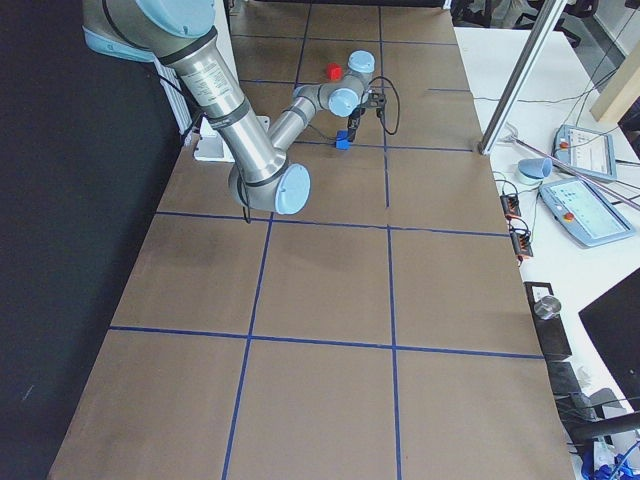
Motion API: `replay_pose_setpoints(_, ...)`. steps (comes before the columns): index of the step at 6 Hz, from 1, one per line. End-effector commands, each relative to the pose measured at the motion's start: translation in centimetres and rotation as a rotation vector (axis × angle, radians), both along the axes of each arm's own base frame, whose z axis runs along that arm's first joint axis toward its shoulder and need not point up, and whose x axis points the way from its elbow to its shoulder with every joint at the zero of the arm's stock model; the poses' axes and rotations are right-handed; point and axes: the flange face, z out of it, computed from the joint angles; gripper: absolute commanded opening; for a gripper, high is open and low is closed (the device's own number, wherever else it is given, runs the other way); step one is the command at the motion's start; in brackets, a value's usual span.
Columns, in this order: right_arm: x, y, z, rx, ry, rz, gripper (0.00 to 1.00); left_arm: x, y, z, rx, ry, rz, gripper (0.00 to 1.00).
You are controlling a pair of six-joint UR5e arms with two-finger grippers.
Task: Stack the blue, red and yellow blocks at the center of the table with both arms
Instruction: 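Raise the right gripper away while the left gripper reaches toward the red block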
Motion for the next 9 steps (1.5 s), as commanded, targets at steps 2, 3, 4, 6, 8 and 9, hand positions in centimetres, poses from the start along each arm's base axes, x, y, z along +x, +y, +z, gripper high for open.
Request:
replay_pose_setpoints(2, 15.0, -0.3, 8.2, 0.059, -0.044, -0.045, 1.0, 15.0, -0.4, -6.9, 0.04, 0.056, 0.132, 1.0)
replay_pose_setpoints(3, 15.3, 0.1, 8.6, 0.055, -0.04, -0.044, 1.0, 20.1, 1.0, -6.9, 0.198, -0.006, 0.177, 1.0)
replay_pose_setpoints(4, 15.4, 0.1, 8.9, 0.054, -0.035, -0.04, 1.0, 22.7, 2.0, -6.0, 0.253, -0.026, 0.24, 1.0)
replay_pose_setpoints(6, 15.4, 0.2, 9.4, 0.05, -0.03, -0.041, 1.0, 25.2, 1.7, -2.6, 0.499, -0.01, 0.355, 0.99)
replay_pose_setpoints(8, 15.5, 0.3, 8.9, 0.058, -0.034, -0.04, 1.0, 25.6, 1.6, -0.5, 0.541, 0.017, 0.35, 0.99)
replay_pose_setpoints(9, 15.4, 0.3, 8.9, 0.057, -0.034, -0.041, 1.0, 26.0, 1.7, -0.6, 0.542, 0.021, 0.356, 1.0)
